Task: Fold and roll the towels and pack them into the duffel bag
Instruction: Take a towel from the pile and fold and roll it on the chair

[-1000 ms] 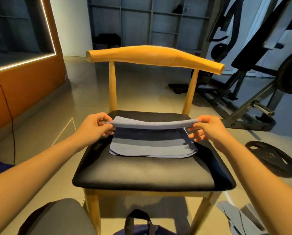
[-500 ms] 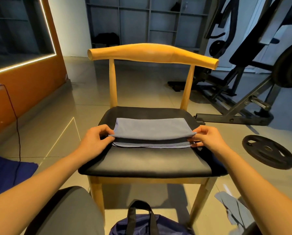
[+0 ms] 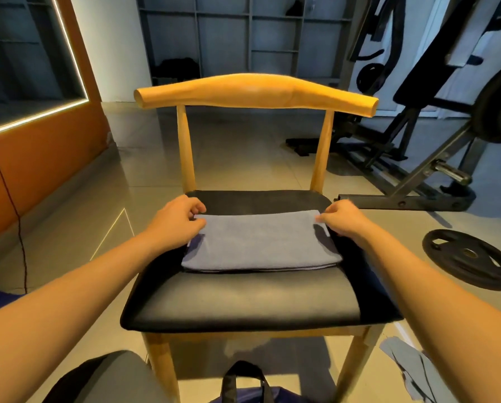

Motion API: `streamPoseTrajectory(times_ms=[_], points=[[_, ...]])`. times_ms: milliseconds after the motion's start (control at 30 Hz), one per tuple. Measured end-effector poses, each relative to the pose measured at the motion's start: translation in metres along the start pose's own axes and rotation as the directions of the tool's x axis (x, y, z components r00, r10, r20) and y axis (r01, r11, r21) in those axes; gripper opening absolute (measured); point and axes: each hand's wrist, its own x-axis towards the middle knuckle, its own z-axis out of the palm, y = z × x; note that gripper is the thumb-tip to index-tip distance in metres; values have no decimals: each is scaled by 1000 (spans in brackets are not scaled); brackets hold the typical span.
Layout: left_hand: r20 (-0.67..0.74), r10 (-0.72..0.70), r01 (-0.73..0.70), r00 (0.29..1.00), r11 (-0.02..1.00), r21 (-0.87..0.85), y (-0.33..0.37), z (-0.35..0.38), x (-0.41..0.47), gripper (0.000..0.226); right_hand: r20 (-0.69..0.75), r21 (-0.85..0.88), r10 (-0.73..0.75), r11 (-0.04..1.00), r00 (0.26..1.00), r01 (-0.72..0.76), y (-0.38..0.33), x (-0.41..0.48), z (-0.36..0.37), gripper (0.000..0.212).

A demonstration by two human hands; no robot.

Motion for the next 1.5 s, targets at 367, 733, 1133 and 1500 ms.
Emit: streamPoseTrajectory(times_ms=[367, 733, 1133, 1500], points=[[410, -212, 270, 887, 959, -88, -4, 1, 55, 33, 425, 197, 47, 970, 904, -142, -19, 27, -19, 12], [565, -381, 637, 732, 678, -367, 26, -15, -16, 17, -169, 5, -129, 991, 977, 132, -68, 86, 6, 25], [168, 210, -214, 963, 977, 6, 28, -5, -75, 19, 313, -283, -534, 737, 785, 614, -73, -47, 49, 5], [270, 509, -527, 817, 850, -9, -2, 5, -65, 25, 378, -442, -715, 419, 588, 793, -9, -144, 56, 22]])
